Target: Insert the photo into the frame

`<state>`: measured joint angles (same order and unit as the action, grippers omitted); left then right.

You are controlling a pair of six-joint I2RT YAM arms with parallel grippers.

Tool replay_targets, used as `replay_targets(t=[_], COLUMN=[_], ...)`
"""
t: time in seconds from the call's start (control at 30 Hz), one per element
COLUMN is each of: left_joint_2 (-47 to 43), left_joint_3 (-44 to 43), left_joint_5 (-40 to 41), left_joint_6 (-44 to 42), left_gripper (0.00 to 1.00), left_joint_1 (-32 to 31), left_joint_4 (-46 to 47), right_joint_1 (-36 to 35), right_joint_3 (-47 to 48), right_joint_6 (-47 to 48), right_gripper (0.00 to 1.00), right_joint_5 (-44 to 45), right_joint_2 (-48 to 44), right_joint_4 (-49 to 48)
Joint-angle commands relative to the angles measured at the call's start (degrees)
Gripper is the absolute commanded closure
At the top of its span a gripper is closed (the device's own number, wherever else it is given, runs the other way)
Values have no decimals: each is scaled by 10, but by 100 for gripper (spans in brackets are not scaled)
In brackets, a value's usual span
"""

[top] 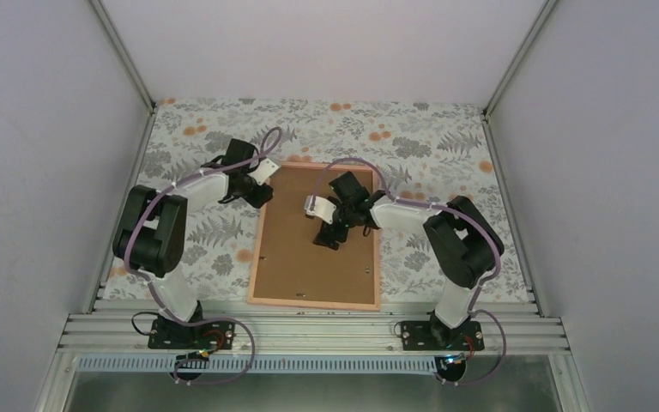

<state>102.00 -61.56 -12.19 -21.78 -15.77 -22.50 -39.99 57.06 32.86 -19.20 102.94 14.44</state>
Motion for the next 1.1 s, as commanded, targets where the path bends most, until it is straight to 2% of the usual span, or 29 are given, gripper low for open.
replay_targets(t=[0.0,0.1,0.3,0.5,0.8,0.93,1.07], left_joint_2=[-46,-53,-19,8,49,45,32], left_joint_3=[12,40,28,34,15,11,13], left_joint_5=[51,64,100,170,234,237,206], left_joint_6=[43,70,120,147,158,155,144], left_gripper=[51,49,47,47,49,50,50], left_joint_1=[-17,-27,-41,-53,-60,-60,-60], left_joint_4=[15,29,26,45,70,78,77], right_joint_1=[-1,-15,-50,-77,-96,-98,-97], right_joint_3=[25,18,19,-19,-57,-56,-55], right_joint_6=[-58,-76,-82,-65,-40,-39,-39], right_gripper=[7,8,8,7,6,6,6], right_joint_5=[-32,-28,8,34,46,48,48], right_joint_2=[-43,-51,-23,-11,-4,-4,-4], right_joint_4=[-21,-54,-93,-104,-93,-89,-87])
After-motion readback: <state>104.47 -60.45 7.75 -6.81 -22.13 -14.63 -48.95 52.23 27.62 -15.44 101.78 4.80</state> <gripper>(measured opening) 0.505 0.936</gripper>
